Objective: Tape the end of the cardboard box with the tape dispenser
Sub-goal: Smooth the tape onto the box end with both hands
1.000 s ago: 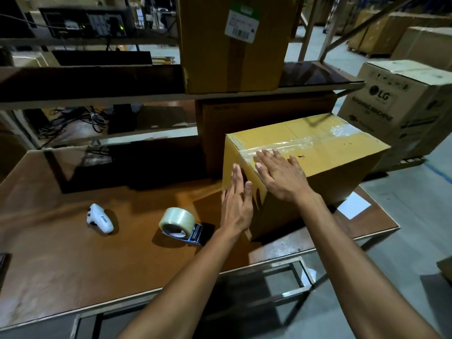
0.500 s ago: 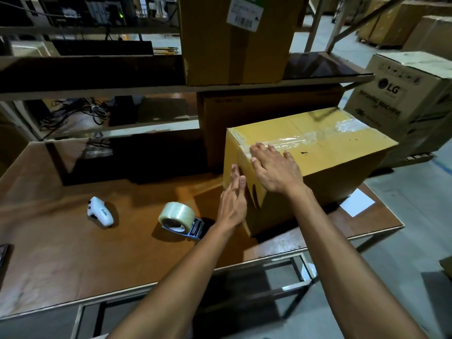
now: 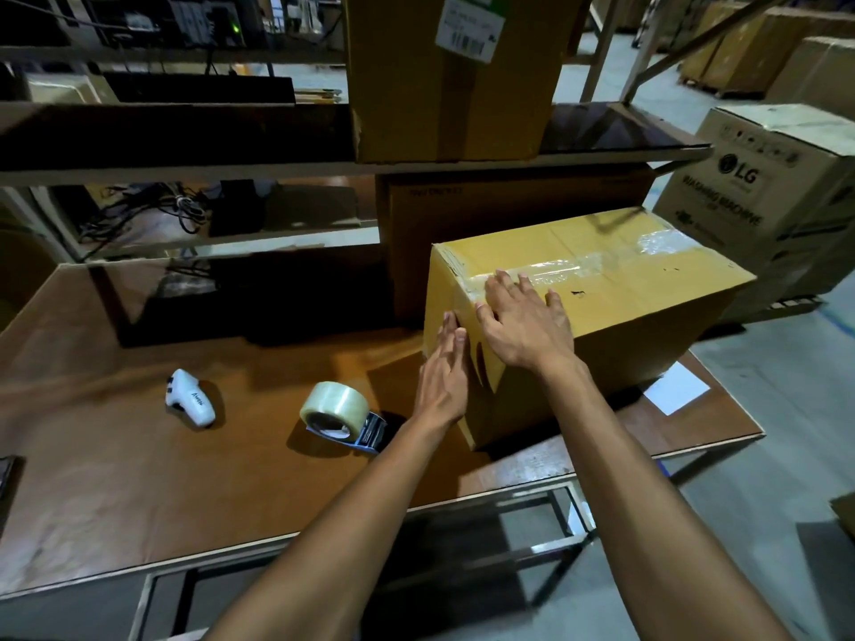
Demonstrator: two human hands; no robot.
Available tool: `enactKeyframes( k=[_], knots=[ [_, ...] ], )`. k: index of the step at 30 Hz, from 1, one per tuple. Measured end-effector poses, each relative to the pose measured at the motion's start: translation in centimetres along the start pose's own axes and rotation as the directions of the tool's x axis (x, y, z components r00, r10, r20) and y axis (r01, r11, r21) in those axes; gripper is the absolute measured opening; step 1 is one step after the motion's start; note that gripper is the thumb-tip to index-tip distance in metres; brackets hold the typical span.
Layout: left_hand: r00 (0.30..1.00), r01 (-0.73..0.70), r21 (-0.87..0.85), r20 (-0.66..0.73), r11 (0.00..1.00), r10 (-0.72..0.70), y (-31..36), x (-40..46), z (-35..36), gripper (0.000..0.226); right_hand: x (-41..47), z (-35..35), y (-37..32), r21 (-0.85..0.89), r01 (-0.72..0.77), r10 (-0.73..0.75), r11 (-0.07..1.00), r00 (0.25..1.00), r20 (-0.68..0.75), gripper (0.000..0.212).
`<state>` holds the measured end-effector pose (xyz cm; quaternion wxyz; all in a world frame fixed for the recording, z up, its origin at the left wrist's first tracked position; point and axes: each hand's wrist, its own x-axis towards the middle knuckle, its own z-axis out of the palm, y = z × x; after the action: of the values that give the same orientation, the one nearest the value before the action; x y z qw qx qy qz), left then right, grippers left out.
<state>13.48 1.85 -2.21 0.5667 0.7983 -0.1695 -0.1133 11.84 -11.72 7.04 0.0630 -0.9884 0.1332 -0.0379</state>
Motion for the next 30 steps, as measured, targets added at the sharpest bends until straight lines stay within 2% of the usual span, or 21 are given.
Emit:
enactKeyframes(
  k=[3, 6, 10, 13, 16, 20, 23, 25, 30],
  knots=[
    [0.994, -0.105, 0.009, -0.019, 0.994, 0.106, 1.6, 0.5, -0.1, 0.093, -0.1, -0.1, 0.3, -0.005, 0.064, -0.064, 0.998, 0.998, 0.004, 0.062],
    [0.987, -0.157, -0.033, -0.034, 0.987, 0.156, 3.0, 0.9, 0.1, 0.099, -0.1, -0.1, 0.4, -0.021, 0.08, -0.079, 0.997, 0.997, 0.016, 0.06],
    [0.999, -0.038, -0.029, -0.002, 0.999, 0.038, 1.8, 0.4, 0.2, 0.107, 0.0, 0.0, -0.1, -0.018, 0.031, -0.03, 0.999, 0.999, 0.013, 0.065],
    [0.996, 0.083, 0.036, 0.016, 0.996, -0.083, 0.8, 0.0, 0.0, 0.078, 0.0, 0.0, -0.2, -0.03, -0.007, 0.007, 1.0, 1.0, 0.012, 0.071],
    [0.999, 0.041, 0.047, -0.036, 0.998, -0.039, 0.8, -0.3, -0.3, 0.068, -0.3, -0.1, -0.1, -0.02, 0.004, -0.004, 1.0, 1.0, 0.01, 0.069],
    [0.99, -0.122, 0.026, -0.071, 0.992, 0.124, 2.4, 0.3, -0.1, 0.084, -0.2, -0.1, 0.0, -0.027, 0.028, -0.028, 0.999, 0.999, 0.024, 0.064],
    [0.991, -0.125, -0.039, -0.041, 0.991, 0.124, 2.7, 0.2, 0.4, 0.103, -0.1, 0.0, -0.1, -0.033, 0.019, -0.019, 0.999, 1.0, 0.023, 0.066],
    [0.995, -0.097, -0.059, -0.035, 0.994, 0.096, 2.2, 0.0, 0.5, 0.106, -0.2, 0.0, -0.2, -0.029, 0.008, -0.007, 1.0, 1.0, 0.015, 0.068],
    [1.0, 0.007, 0.013, -0.029, 1.0, -0.007, 1.9, -0.2, 0.4, 0.07, -0.4, -0.3, -0.3, -0.027, -0.009, 0.009, 1.0, 1.0, 0.015, 0.069]
  ],
)
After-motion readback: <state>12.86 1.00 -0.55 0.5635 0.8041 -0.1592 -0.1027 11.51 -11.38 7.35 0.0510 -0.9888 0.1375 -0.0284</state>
